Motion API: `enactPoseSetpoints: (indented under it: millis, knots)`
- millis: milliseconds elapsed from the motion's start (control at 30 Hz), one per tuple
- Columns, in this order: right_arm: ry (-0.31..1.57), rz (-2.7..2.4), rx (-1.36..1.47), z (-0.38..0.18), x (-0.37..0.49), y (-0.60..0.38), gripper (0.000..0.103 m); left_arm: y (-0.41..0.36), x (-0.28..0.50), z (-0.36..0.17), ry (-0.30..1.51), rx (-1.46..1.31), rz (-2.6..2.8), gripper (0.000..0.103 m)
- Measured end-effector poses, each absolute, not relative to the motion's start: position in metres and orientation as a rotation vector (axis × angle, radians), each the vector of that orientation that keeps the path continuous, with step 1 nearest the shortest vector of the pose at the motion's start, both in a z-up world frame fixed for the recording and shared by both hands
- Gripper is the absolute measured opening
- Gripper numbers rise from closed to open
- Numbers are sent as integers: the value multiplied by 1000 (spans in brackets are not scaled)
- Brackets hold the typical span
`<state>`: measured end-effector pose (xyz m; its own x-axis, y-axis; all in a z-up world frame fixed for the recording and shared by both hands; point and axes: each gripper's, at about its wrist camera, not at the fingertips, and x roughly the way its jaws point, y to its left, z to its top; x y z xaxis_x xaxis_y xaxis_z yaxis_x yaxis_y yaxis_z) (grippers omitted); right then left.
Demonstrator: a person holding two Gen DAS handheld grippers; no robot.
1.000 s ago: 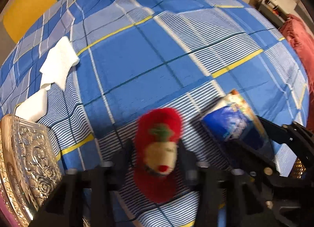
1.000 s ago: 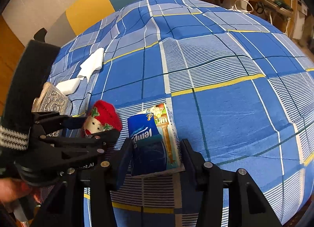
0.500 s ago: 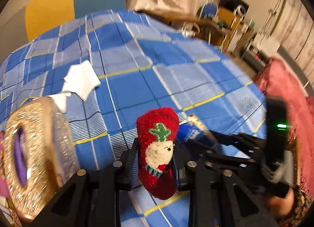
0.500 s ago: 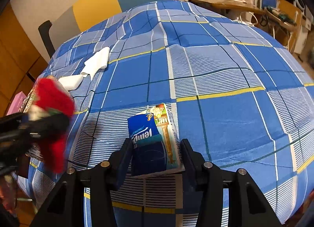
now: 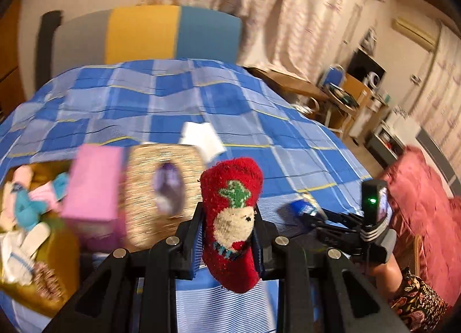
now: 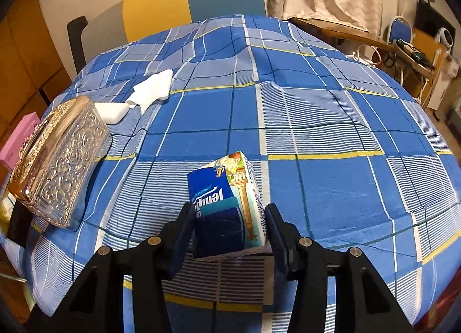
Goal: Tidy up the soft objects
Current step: 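Carry the red sock into the gold tray and open the left gripper while the right holds the tissue pack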
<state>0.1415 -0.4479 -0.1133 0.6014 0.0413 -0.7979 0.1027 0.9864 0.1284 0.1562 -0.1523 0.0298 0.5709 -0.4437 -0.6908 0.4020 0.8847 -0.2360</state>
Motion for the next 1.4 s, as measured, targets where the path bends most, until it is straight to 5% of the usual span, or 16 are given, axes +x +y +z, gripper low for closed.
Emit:
enactPoseSetpoints:
  millis: [500,1100,1400]
  knots:
    - [867,-46,59,-89,128,-417,50,-3,167,-23,911,-188,-191,27]
    - [803,-60,36,-36,97,-380,50,56,193,-86,1065,-142,-35,27]
    - [758,-46,-6,-8,88,-353,50,75,188,-99,1105,-176,-2,43]
